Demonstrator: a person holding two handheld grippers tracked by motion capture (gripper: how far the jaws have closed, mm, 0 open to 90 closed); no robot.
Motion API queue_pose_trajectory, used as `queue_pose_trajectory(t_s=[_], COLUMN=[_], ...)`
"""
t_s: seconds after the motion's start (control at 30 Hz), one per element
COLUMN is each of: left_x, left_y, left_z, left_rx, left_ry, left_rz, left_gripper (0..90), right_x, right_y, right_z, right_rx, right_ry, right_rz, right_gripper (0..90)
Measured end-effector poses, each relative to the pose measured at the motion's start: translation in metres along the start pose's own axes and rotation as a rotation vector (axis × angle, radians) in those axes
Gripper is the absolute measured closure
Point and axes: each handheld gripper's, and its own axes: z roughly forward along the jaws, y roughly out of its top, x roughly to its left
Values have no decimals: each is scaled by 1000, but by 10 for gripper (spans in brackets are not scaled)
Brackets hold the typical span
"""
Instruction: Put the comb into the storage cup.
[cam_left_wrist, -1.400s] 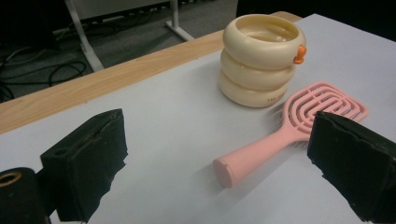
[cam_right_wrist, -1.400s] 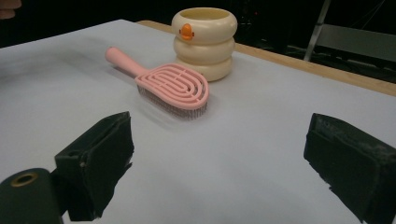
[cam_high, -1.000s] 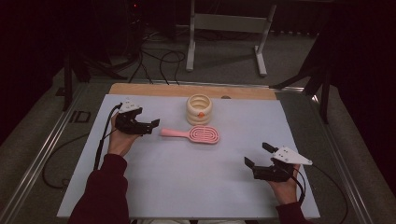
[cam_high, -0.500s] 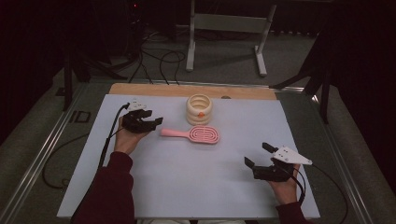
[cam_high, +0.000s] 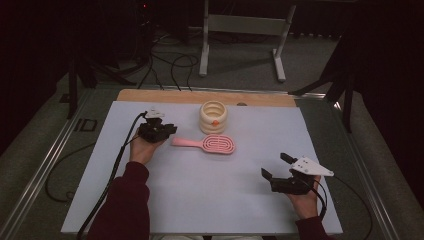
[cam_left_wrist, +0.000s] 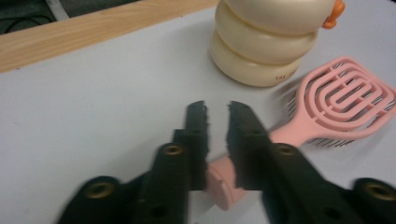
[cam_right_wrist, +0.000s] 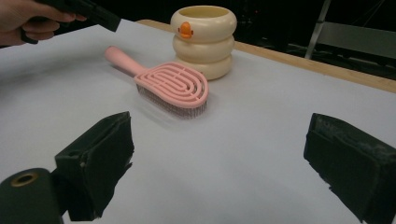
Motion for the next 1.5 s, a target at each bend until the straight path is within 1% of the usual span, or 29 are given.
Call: queue_pose_trajectory(t_s=[0.07, 0.1, 0.17, 0.23, 0.3, 0.43, 0.47, 0.5, 0.6, 0.67, 0.8, 0.9, 1.13, 1.17, 1.2, 1.27, 1.43, 1.5], left_x=[-1, -2, -3, -2, -1, -1, -1, 0, 2, 1, -4, -6, -19, -19, -24, -29, -36, -41], left_y=[0, 0, 0, 0, -1, -1, -4, -4, -5, -6, -9, -11, -12, -12, -13, -14, -19, -21], left_z=[2, 6, 13, 17, 21, 22, 24, 24, 25, 26, 30, 31, 33, 33, 33, 34, 35, 34], left_rx=[6, 14, 38, 48, 57, 64, 92, 104, 118, 130, 174, 189, 221, 221, 233, 243, 239, 238], left_ry=[1, -3, -3, -3, 0, 0, 3, 6, 0, -22, -49, -72, -129, -129, -144, -167, -193, -200], left_rz=[3, 3, 2, 0, -11, -13, -3, 0, -5, 4, 26, 37, 75, 75, 91, 91, 71, 70], left_gripper=[887, 899, 900, 900, 900, 900, 900, 900, 900, 900, 900, 900, 900, 900, 900, 900, 900, 900], right_x=[0, 0, 0, 0, 0, -1, -1, -1, -2, -1, -1, -1, -1, -1, -1, -1, -1, -1], right_y=[0, 0, 0, 0, 0, 0, 0, 0, 0, 0, 0, 0, 0, 0, 0, 0, 0, 0], right_z=[0, 0, 0, 0, 0, -1, -1, -1, -1, -1, -1, -1, -1, -1, -1, 0, 0, 0], right_rx=[0, 0, -1, 0, 0, 0, 0, -3, -2, 0, -1, 1, 1, 1, 1, 1, 2, 1], right_ry=[-1, -2, 0, -1, -1, -2, -2, -3, -4, -3, -5, -4, -5, -5, -5, -2, -2, -3], right_rz=[0, 0, 0, 0, -1, 0, 0, 2, 2, 0, 0, 0, 0, 0, -1, 0, -1, 1], right_gripper=[79, 79, 79, 80, 80, 80, 80, 80, 80, 80, 80, 80, 80, 80, 80, 80, 80, 80])
